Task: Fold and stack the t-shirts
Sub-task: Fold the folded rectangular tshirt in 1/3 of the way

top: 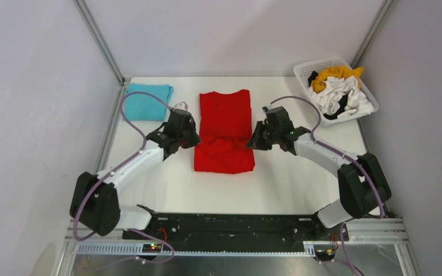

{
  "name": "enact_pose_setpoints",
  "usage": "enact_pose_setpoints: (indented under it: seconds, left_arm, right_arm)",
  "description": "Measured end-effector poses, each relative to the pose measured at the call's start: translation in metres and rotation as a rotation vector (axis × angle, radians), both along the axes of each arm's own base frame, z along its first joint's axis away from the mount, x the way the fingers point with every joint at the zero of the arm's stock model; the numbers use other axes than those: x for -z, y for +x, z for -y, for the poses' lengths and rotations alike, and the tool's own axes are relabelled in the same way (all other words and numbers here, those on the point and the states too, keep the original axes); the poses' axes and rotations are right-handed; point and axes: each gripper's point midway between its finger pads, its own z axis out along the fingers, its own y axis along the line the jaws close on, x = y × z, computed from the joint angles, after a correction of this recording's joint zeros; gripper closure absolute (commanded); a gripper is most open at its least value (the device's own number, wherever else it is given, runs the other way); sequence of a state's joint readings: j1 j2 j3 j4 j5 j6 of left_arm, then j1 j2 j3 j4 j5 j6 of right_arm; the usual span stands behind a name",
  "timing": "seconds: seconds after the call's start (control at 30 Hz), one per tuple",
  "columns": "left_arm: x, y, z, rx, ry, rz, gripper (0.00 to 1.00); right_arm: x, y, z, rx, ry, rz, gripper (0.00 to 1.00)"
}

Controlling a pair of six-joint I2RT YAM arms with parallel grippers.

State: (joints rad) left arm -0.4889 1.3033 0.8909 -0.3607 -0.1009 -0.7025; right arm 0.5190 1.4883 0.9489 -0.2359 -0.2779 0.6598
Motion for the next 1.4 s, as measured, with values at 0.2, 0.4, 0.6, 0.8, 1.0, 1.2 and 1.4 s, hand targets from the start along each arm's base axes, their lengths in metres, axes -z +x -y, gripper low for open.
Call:
enact_pose_setpoints:
  seconds: [0.2,0.4,0.6,0.8,1.0,1.2,1.4]
  left_arm:
    - [0.003,0.040,0.004,0.021,0.019,-0.008,1.00]
    - [0.023,0.062,0.006,0.033,0.017,-0.058,1.00]
    - [0.057,0.073,-0.008,0.000,0.016,-0.149,0.68]
    - [0.072,0.089,-0.008,-0.003,0.005,-0.195,0.02]
    - [0.041,0.096,-0.009,-0.010,-0.011,-0.113,0.00]
    - [0.007,0.062,-0.027,-0.033,-0.009,-0.027,0.00]
    - [0.019,0.020,-0.044,-0.049,0.004,-0.040,0.00]
  right_arm:
    - [0.004,0.032,0.007,0.014,0.012,0.013,0.95]
    - [0.014,0.053,0.011,0.014,0.020,0.002,0.92]
    - [0.039,0.067,0.011,0.014,0.030,-0.050,0.64]
    - [0.045,0.084,0.017,0.042,0.010,-0.047,0.15]
    - [0.025,0.086,0.027,0.061,-0.075,0.033,0.01]
    - [-0.017,0.055,0.000,-0.032,-0.129,0.162,0.01]
    - [-0.021,0.037,-0.011,-0.087,-0.127,0.187,0.01]
